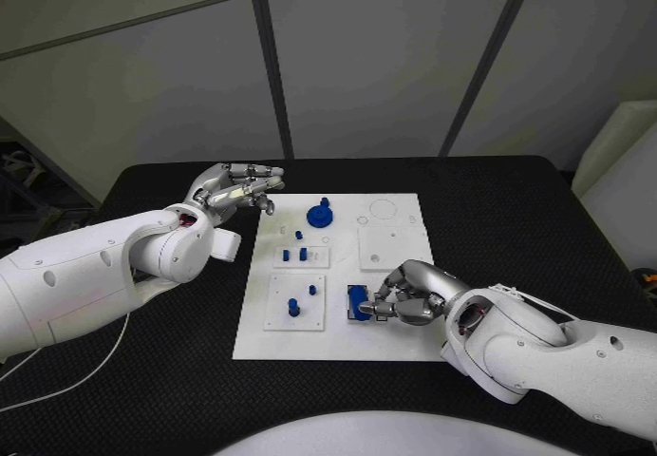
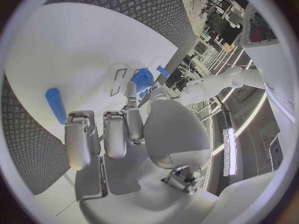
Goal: Assemble the parts on the task board
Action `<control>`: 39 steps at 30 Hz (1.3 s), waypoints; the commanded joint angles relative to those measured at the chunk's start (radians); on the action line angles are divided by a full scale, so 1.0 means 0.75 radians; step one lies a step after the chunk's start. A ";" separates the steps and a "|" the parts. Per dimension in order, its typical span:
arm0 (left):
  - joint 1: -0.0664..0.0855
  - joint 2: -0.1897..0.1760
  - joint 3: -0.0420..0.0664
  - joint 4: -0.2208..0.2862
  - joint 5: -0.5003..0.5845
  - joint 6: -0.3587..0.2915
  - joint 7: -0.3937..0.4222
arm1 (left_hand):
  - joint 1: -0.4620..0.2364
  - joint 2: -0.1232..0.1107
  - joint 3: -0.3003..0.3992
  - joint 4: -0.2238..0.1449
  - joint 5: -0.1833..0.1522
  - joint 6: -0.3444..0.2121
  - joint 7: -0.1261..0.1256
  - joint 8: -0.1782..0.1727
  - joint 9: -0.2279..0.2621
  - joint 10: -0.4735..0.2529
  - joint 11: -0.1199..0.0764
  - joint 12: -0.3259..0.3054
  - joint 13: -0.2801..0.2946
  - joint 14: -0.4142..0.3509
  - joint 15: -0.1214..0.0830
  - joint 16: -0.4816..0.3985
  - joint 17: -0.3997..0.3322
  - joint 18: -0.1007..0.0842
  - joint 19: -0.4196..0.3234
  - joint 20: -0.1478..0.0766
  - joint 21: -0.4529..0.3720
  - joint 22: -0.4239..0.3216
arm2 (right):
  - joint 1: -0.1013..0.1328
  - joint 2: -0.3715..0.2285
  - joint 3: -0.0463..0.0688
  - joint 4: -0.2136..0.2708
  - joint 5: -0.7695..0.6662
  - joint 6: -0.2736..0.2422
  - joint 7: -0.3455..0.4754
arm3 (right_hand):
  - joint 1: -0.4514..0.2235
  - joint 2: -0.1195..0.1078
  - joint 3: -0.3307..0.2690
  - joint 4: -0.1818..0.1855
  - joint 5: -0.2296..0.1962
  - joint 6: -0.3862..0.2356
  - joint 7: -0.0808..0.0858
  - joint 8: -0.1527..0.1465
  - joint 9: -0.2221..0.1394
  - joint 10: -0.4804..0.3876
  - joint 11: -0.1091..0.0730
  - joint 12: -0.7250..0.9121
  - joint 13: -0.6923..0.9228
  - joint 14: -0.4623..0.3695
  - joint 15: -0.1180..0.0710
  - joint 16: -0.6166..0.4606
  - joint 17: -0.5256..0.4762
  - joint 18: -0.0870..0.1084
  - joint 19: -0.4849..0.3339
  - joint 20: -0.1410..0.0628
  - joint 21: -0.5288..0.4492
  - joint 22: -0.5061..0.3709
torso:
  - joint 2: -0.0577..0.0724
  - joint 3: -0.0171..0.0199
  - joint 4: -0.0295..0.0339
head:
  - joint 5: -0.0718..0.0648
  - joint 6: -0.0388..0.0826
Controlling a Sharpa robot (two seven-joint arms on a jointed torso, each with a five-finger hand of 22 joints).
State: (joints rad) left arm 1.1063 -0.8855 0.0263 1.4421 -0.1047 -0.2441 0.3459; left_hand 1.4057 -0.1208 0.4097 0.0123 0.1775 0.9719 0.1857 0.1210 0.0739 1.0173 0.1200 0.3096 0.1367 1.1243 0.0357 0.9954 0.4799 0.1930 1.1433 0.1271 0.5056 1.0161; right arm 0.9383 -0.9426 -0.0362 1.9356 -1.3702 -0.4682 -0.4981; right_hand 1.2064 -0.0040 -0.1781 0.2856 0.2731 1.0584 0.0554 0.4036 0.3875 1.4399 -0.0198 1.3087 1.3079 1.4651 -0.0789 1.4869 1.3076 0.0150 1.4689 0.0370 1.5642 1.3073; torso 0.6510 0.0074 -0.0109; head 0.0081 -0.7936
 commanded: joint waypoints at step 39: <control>0.000 0.003 0.001 -0.001 0.002 0.010 0.010 | -0.006 0.008 0.003 -0.007 0.001 -0.002 0.004 0.010 -0.002 -0.011 -0.002 0.009 -0.003 -0.006 0.000 0.006 -0.006 -0.015 -0.010 0.003 0.006 0.004 | 0.003 -0.077 0.034 0.030 0.110 -0.101 0.195 | 0.192 0.035 0.009 -0.064 -0.084 -0.041 0.010 -0.030 -0.015 -0.039 0.010 -0.092 0.012 0.095 0.003 -0.017 0.120 -0.020 0.136 -0.004 0.009 0.351 | -0.002 0.0022 -0.0053 | -0.007 0.002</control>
State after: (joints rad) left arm 1.1056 -0.8826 0.0263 1.4409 -0.1047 -0.2439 0.3456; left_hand 1.4057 -0.1208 0.4097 0.0124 0.1775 0.9719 0.1857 0.1249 0.0739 1.0173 0.1200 0.3135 0.1358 1.1243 0.0357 0.9954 0.4764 0.1929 1.1433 0.1271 0.5056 1.0174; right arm 0.9385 -0.9905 -0.0122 1.9510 -1.3532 -0.5021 -0.4375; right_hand 1.3587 0.0225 -0.1723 0.2321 0.2048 1.0372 0.0631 0.3876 0.3791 1.4158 -0.0143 1.2481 1.4273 1.4663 -0.0846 1.4777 1.3077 0.0151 1.4653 0.0335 1.5642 1.3073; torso 0.6497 0.0084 -0.0135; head 0.0051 -0.7939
